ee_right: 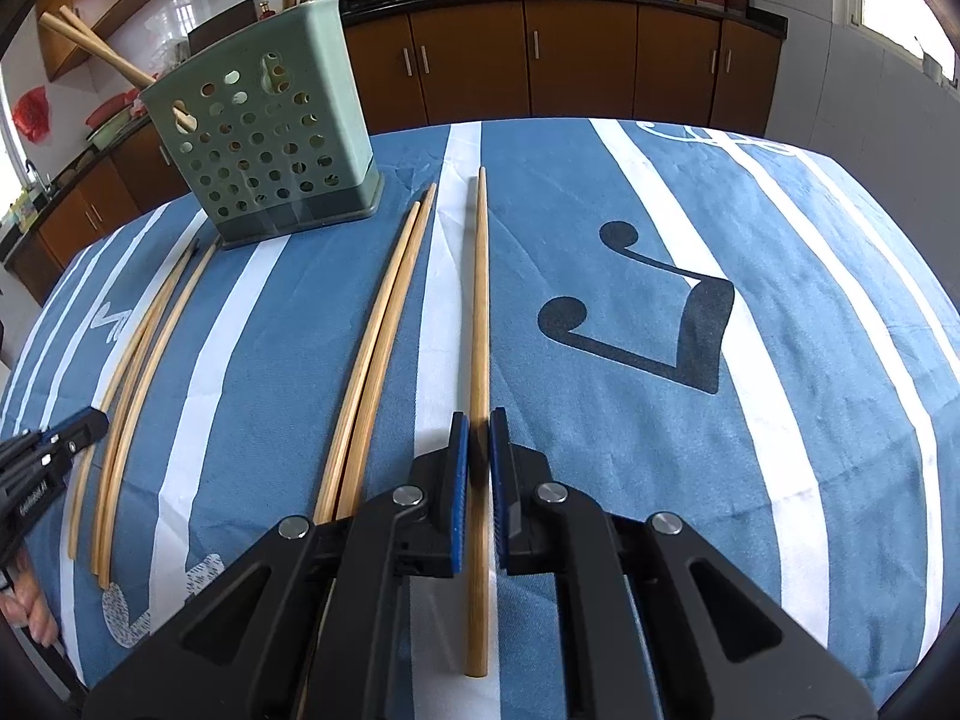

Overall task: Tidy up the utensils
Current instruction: 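Grasp a chopstick with the right tool while the left tool grasps another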

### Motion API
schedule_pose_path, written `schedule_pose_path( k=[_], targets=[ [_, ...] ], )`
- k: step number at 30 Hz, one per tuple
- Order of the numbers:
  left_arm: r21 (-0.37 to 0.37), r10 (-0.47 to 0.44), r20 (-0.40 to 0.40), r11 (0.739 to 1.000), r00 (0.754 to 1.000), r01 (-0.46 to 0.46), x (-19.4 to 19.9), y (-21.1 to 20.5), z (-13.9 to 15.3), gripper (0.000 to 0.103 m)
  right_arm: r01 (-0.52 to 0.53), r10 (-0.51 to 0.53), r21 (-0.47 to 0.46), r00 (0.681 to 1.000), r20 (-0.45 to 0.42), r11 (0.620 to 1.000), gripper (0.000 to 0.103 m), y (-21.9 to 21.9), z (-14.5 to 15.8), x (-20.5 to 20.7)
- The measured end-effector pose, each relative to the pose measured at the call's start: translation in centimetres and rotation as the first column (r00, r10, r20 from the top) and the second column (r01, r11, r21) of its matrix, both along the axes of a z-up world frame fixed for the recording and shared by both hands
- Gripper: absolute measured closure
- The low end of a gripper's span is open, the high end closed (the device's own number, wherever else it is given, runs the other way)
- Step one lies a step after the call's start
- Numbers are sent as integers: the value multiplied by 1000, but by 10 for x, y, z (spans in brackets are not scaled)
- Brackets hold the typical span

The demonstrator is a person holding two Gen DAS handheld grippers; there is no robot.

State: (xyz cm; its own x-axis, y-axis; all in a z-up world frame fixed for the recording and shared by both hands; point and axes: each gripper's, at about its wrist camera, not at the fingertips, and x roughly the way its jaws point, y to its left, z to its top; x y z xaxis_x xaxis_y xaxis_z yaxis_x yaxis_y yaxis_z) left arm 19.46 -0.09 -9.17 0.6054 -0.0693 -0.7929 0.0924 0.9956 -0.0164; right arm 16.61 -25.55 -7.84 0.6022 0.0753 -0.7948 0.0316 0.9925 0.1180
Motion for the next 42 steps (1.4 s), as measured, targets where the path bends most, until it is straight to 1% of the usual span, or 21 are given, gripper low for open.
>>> schedule_pose_path(
  k=[3,5,8,14,17,24,31,32,36,42],
  targets=[
    [-14,37,0,999,999,-37,16,20,1,95,2,-2,0,1000,2,1000,95,-2,0,6],
    [-28,56,-1,998,998,-56,27,36,1,95,21,-21,0,1000,4,1000,95,-6,0,13],
    [-59,65,-1,996,998,-65,36,50,2,95,44,-44,-2,999,10,999,95,-11,0,25],
    [-88,57,23,995,998,-54,33,56,1,92,61,-61,2,998,22,998,95,-17,-1,34],
    [-101,58,22,993,998,-56,33,57,0,92,56,-56,-17,998,41,998,95,-14,-2,32],
    [-104,58,20,993,998,-55,34,58,1,92,55,-55,-8,998,40,998,95,-17,-2,33],
    [-83,54,22,995,998,-52,32,56,1,92,56,-55,-3,998,41,998,95,-16,-2,29],
    [-73,53,22,996,998,-52,30,55,1,92,53,-53,-9,998,40,999,95,-15,-1,26],
    [-79,43,7,996,999,-42,14,56,2,92,37,-37,-9,999,32,999,95,-16,-1,12],
    [-49,27,14,998,1000,-26,-7,52,1,92,34,-34,-13,999,34,999,95,-16,-1,-3]
  ],
)
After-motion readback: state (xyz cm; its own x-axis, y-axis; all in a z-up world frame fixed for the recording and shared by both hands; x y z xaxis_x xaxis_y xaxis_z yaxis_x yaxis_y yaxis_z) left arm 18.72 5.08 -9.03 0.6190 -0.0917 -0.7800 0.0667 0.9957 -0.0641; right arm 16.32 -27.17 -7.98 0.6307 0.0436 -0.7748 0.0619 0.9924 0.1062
